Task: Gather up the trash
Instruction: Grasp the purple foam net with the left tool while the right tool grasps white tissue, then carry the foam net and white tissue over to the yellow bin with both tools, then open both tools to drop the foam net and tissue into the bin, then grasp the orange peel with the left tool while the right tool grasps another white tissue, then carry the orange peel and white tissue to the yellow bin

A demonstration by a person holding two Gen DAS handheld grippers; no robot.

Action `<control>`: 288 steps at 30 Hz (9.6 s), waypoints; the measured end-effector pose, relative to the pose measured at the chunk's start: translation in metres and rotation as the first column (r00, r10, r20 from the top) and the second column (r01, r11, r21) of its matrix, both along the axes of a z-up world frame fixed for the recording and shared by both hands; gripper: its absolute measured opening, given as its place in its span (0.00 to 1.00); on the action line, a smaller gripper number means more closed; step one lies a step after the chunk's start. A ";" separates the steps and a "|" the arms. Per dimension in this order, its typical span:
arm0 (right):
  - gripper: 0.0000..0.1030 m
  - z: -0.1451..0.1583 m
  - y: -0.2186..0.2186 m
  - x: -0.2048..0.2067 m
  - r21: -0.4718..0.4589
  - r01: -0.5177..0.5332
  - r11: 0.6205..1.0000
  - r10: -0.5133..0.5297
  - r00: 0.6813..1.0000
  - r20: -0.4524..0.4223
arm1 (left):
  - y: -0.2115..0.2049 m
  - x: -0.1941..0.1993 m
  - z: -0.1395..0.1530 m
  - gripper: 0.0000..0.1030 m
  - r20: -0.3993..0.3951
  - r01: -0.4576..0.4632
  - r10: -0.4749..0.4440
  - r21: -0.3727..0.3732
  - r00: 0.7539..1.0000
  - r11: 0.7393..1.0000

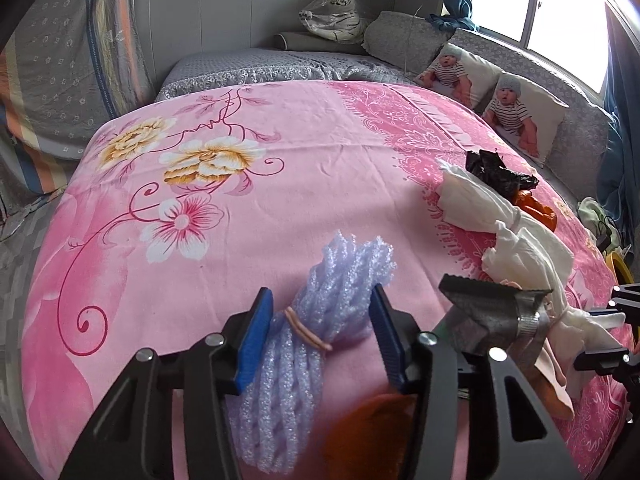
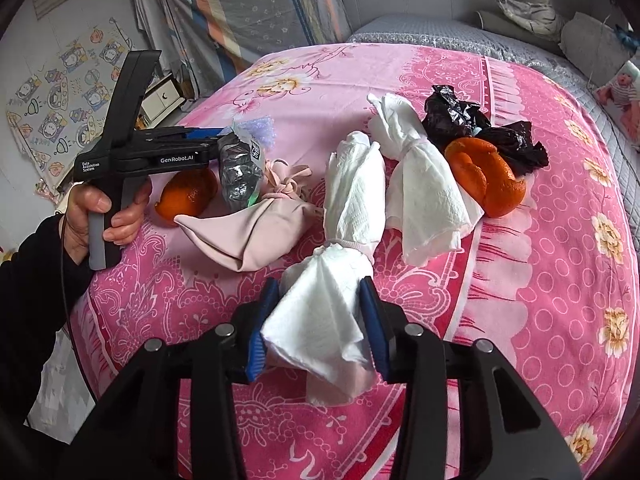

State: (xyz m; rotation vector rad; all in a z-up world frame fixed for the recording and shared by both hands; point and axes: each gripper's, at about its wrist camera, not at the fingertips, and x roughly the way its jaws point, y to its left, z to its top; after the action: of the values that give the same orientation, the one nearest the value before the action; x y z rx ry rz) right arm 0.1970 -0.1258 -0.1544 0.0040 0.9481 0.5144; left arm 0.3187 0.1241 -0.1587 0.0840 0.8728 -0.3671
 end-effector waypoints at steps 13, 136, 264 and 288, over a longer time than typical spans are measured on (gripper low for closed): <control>0.18 0.014 -0.009 -0.015 0.008 0.019 1.000 -0.020 0.999 0.048 | 0.006 -0.008 0.023 0.22 0.040 -0.082 0.082 -0.003 0.996 0.997; 0.19 -0.044 -0.416 -0.227 -0.011 0.838 0.545 -0.838 0.545 0.002 | -0.539 -0.195 -0.001 0.25 -0.115 0.680 -0.699 -0.170 0.705 0.713; 0.13 0.003 -0.026 0.066 -0.075 0.075 0.994 -0.068 0.994 0.082 | -0.007 -0.088 0.011 0.36 0.004 -0.201 0.201 -0.045 0.980 0.979; 0.12 0.036 -0.056 0.021 -0.029 0.118 0.993 -0.112 0.982 0.153 | -0.006 -0.119 0.049 0.35 0.063 -0.224 0.232 -0.113 0.971 0.968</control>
State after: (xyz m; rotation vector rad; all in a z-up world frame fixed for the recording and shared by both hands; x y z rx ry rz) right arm 0.2181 -0.1819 -0.1182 -0.0143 0.8039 0.3838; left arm 0.1995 0.1182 -0.1096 -0.0989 0.7772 -0.1924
